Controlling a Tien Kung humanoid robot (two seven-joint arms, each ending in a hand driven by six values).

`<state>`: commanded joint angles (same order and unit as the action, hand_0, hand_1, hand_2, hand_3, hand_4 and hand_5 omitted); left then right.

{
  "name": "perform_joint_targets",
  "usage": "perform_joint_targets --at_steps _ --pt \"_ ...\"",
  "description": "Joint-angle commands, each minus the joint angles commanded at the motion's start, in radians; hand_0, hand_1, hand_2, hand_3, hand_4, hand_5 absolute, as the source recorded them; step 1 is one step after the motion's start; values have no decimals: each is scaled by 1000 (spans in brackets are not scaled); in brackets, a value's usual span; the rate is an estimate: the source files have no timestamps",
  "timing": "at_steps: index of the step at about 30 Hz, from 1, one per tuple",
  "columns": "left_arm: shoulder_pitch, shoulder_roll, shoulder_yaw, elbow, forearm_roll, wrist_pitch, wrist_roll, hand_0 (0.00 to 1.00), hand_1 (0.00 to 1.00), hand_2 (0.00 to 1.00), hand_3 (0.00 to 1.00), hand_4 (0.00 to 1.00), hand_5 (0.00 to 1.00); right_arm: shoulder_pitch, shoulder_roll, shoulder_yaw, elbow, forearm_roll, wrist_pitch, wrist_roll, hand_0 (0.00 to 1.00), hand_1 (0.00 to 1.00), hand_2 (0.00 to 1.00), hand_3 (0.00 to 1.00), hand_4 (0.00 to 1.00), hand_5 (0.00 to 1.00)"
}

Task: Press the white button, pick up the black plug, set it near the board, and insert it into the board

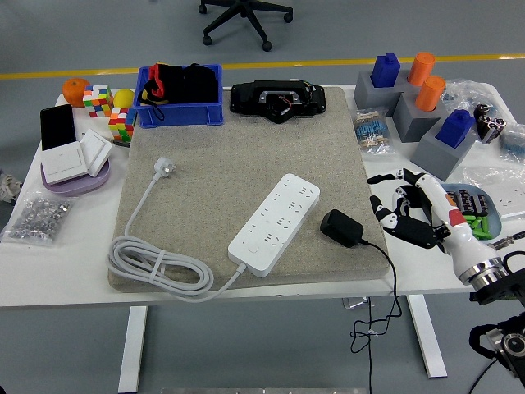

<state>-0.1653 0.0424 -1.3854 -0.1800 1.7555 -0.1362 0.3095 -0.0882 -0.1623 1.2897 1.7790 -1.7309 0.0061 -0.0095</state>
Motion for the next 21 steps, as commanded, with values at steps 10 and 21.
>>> perform_joint_targets --at_steps 10,21 --pt "5 0 0 0 3 -1 1 690 637 612 637 554 188 65 -32 -131 0 -161 16 -44 2 2 36 583 454 2" --pt "15 -1 3 0 0 -2 0 690 636 612 637 553 187 149 -37 -272 -30 -187 19 -99 2 2 37 587 451 2"
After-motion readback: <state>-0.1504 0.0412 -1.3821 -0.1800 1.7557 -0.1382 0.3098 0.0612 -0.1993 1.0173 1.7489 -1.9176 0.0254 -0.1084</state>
